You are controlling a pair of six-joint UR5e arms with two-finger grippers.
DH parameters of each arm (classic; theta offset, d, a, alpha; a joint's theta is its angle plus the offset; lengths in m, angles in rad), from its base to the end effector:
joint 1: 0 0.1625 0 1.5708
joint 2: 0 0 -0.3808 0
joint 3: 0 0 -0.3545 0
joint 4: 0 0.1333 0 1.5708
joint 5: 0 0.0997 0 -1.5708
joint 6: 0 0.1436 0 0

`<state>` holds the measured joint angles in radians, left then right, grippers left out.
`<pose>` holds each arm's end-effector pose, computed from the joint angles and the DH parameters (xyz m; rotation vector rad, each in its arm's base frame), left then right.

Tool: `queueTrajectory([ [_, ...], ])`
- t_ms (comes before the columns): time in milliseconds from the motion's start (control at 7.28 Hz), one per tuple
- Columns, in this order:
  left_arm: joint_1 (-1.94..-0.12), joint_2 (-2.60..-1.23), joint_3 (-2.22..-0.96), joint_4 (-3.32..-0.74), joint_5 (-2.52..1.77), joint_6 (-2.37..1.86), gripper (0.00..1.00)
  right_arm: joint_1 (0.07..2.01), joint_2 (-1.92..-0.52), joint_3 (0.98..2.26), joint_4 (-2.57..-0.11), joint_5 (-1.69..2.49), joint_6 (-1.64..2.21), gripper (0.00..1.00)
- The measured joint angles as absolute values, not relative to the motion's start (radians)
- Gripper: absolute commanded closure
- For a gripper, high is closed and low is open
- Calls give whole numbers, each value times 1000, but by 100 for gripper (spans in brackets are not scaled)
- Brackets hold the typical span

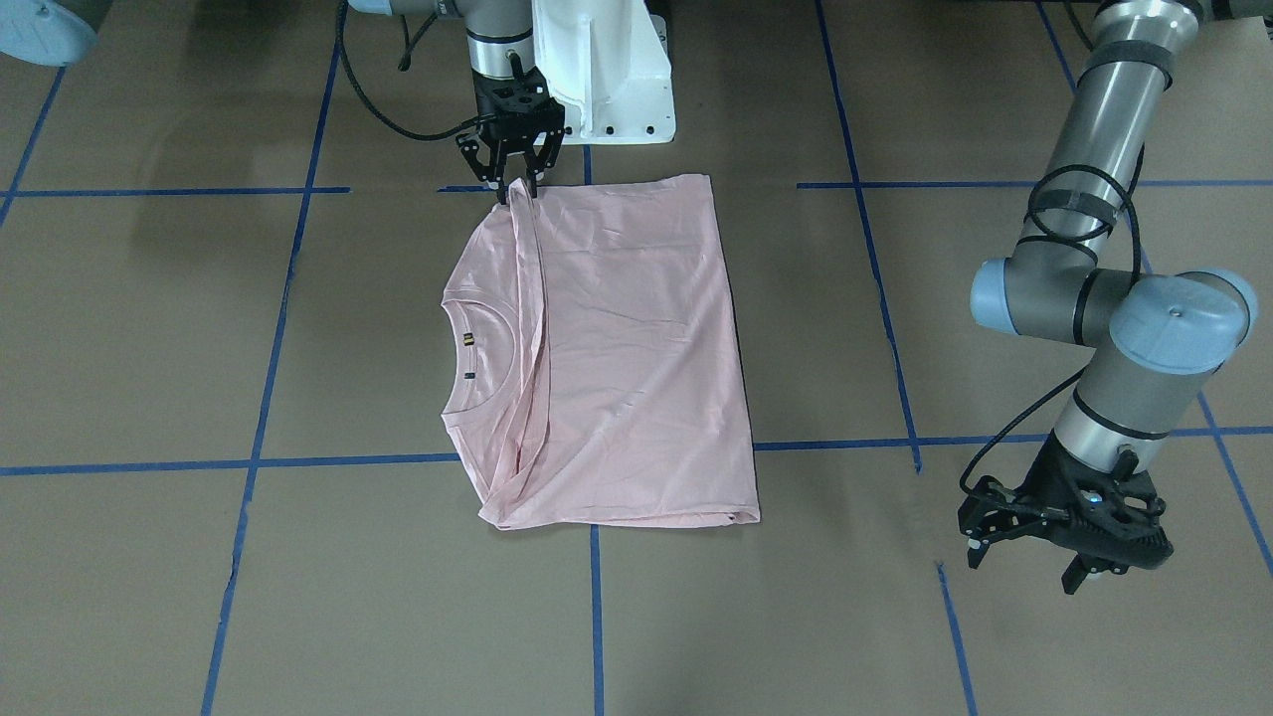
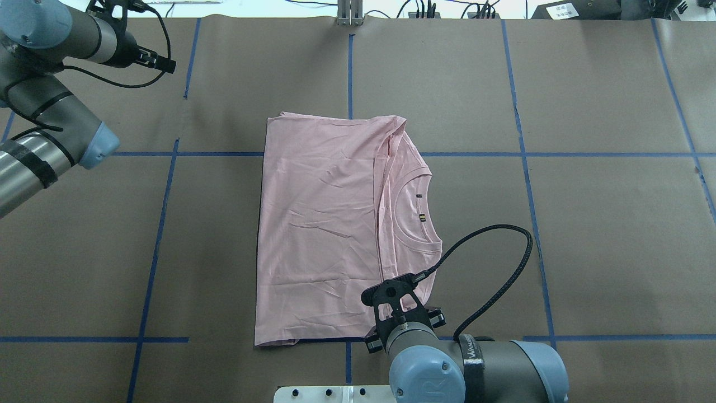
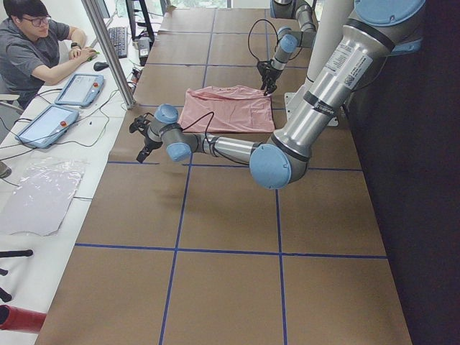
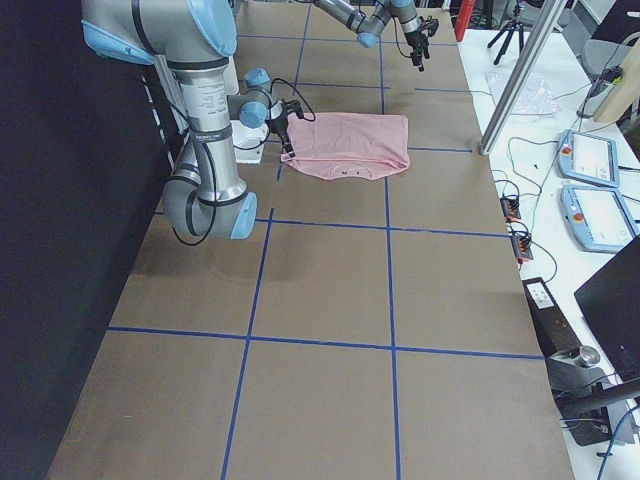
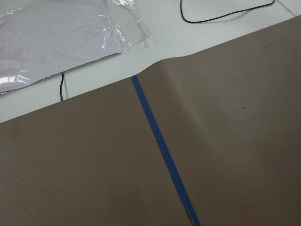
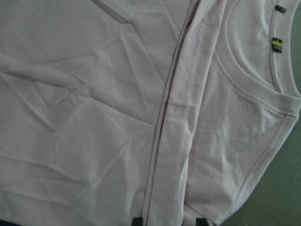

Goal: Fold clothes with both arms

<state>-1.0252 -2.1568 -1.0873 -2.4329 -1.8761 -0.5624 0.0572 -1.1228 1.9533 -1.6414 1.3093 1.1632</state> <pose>0.3031 -0.6730 0.4396 0.6657 0.7424 0.1318 -0.5612 -0.2028 0.2759 0.4169 -0.6792 -0.2324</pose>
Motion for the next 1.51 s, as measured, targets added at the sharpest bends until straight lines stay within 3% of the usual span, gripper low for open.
queueTrajectory([
  [275,-1025,-2157,-1088,-2433,-1876,-563,0,31,-1125,1954,-1644,1315,1153,64],
  [550,-1025,-2157,-1088,-2434,-1876,-563,0,20,-1126,1950,-1644,1315,1152,97],
  [1511,-1025,-2156,-1092,-2435,-1876,-563,0,37,-1190,2010,-1639,1293,1189,100],
])
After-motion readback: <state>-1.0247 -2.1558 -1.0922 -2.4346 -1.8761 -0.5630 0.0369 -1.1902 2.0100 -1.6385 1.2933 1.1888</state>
